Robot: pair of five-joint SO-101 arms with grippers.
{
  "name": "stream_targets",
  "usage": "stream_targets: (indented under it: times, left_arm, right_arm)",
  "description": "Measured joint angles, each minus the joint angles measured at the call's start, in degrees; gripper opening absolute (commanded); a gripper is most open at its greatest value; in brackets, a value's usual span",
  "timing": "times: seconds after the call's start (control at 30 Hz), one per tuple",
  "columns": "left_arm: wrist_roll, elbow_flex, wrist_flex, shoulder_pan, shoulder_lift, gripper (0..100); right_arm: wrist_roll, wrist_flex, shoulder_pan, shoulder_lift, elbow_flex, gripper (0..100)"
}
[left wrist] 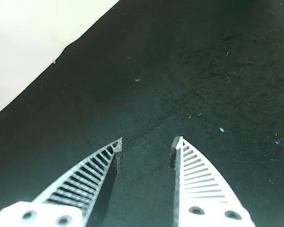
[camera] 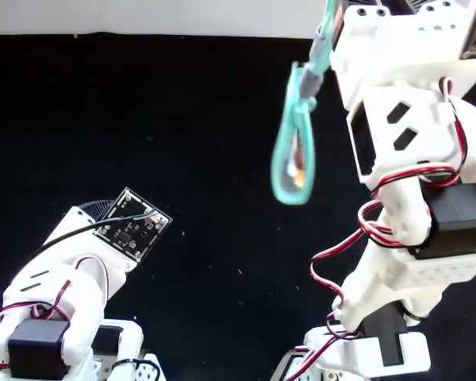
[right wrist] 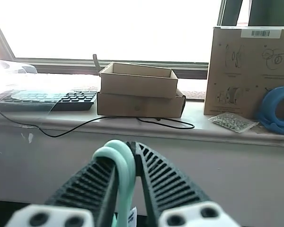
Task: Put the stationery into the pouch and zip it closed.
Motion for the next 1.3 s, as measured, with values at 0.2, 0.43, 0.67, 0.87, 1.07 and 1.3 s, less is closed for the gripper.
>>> stream_targets:
  times: [0.2, 0.43, 0.67, 0.87, 1.07, 1.3]
  left_arm:
    - [2.3, 0.0, -4.7, 0.0, 0.0, 11]
    - [7.6, 0.2, -8.0, 4.3, 0.1, 1]
    - [7.6, 0.2, -9.3, 5.0, 0.1, 9]
    - [7.7, 0.2, -10.0, 5.0, 0.1, 17]
    - [7.7, -0.4, -10.3, 5.7, 0.1, 17]
    - [8.0, -7.8, -10.3, 10.9, 4.5, 17]
  right_arm:
    - [0.0, -1.8, -1.9, 0.0, 0.0, 0.6]
    - [3.0, -3.3, -10.6, 0.0, 0.0, 0.6]
    - [4.5, -3.3, -19.1, 0.0, 0.0, 0.6]
    - [4.5, -3.7, -22.5, -0.1, 6.0, 0.6]
    - [4.5, -3.7, -22.5, 0.0, 10.7, 0.6]
    - [3.9, -2.9, -22.6, 0.0, 10.7, 0.6]
